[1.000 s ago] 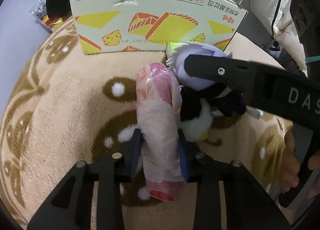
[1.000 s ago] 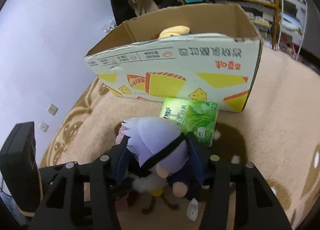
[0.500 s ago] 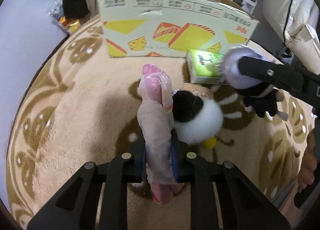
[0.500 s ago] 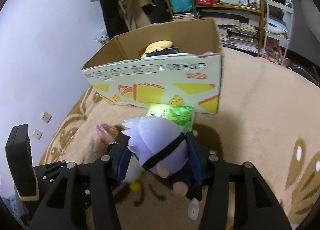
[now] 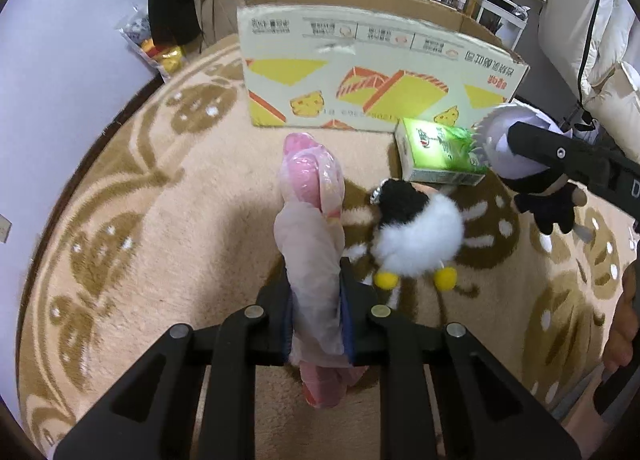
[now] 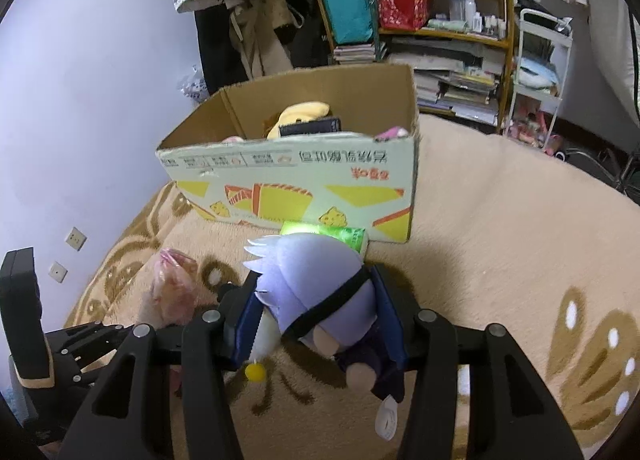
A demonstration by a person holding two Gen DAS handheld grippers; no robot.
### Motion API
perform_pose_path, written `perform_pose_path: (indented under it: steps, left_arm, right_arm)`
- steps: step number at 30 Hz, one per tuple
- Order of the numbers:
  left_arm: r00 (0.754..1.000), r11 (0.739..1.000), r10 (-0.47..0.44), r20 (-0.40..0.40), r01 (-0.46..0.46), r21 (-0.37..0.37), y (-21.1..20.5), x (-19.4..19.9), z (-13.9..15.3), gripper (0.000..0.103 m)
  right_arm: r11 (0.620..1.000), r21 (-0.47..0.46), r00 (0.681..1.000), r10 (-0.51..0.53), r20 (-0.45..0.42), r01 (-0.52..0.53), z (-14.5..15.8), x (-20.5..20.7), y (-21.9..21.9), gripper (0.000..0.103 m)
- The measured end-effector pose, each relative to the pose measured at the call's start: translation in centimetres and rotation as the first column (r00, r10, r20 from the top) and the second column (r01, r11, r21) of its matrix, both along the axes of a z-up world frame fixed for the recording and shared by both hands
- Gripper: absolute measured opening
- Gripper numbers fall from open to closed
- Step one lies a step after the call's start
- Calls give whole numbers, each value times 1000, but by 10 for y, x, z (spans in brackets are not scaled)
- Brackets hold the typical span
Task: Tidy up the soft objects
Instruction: 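Lift the pink roll and the doll and carry both over the box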
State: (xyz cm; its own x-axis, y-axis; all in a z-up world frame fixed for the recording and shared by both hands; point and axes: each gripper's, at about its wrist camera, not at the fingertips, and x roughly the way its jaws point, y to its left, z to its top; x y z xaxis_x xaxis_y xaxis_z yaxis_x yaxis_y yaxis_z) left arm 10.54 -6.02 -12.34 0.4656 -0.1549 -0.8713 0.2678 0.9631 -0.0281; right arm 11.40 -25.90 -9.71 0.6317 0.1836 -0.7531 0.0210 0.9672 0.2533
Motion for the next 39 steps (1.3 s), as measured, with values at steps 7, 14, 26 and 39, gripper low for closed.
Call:
perform_pose_path:
  steps: [7, 14, 26, 39]
  left_arm:
    - [995, 998, 17, 101, -23, 55, 2, -10, 22, 17]
    - [982, 996, 18, 186, -33, 77, 2, -17, 46, 17]
    - [950, 996, 24, 312, -51, 79, -2, 4, 91, 17]
    - [888, 993, -26, 458, -31, 117, -31, 65, 138, 17]
  right_arm:
    - [1000, -27, 999, -14, 51, 15, 20, -7, -1, 55]
    - [999, -31, 993, -6, 119, 10, 48, -11, 1, 55]
    - [996, -80, 971, -14, 240, 34, 94, 9, -7, 55]
    - [996, -76, 941, -11, 339, 39, 133, 47, -19, 55]
